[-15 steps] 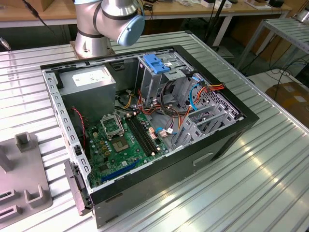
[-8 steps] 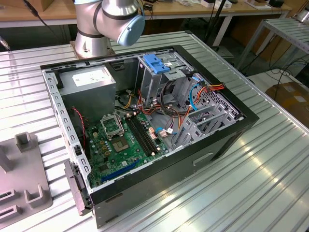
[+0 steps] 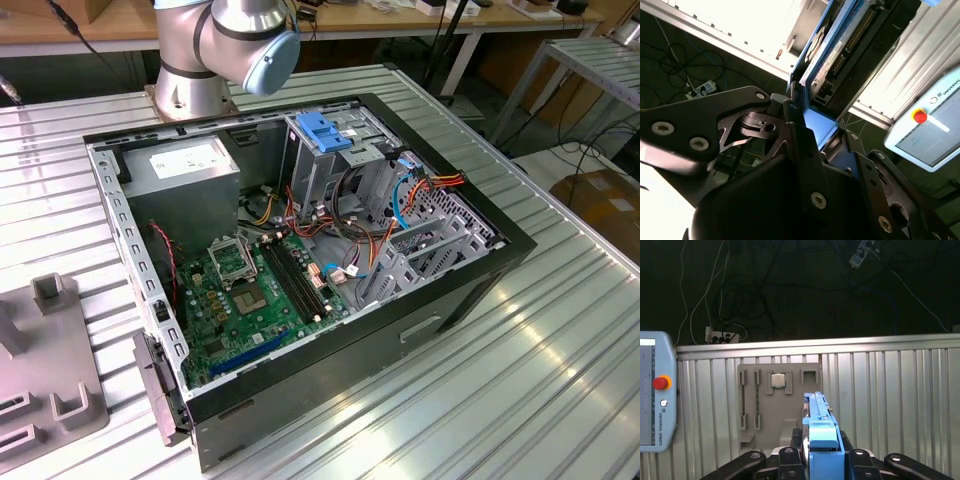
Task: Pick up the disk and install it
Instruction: 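Pick up the disk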
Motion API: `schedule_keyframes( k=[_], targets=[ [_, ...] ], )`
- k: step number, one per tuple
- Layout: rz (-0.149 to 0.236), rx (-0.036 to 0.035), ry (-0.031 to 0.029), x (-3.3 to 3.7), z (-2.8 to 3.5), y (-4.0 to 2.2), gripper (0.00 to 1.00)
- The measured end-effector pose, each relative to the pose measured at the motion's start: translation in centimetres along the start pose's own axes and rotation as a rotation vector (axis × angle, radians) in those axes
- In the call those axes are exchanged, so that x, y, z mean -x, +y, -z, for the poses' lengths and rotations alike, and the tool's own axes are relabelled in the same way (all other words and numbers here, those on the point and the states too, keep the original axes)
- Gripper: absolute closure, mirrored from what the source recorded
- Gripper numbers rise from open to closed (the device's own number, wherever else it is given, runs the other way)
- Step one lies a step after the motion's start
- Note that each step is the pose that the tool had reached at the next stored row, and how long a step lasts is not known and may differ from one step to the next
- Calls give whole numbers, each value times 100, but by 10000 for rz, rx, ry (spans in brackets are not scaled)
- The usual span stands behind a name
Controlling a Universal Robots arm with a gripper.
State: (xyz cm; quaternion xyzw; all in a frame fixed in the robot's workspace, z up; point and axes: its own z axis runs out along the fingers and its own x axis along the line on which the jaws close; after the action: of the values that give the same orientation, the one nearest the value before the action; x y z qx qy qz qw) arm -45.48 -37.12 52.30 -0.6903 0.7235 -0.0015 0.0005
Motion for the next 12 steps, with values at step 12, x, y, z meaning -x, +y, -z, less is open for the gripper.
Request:
schedule_keyframes(
  k=[12],
  targets=[
    [0, 0, 0, 5, 0, -114, 63]
  ],
)
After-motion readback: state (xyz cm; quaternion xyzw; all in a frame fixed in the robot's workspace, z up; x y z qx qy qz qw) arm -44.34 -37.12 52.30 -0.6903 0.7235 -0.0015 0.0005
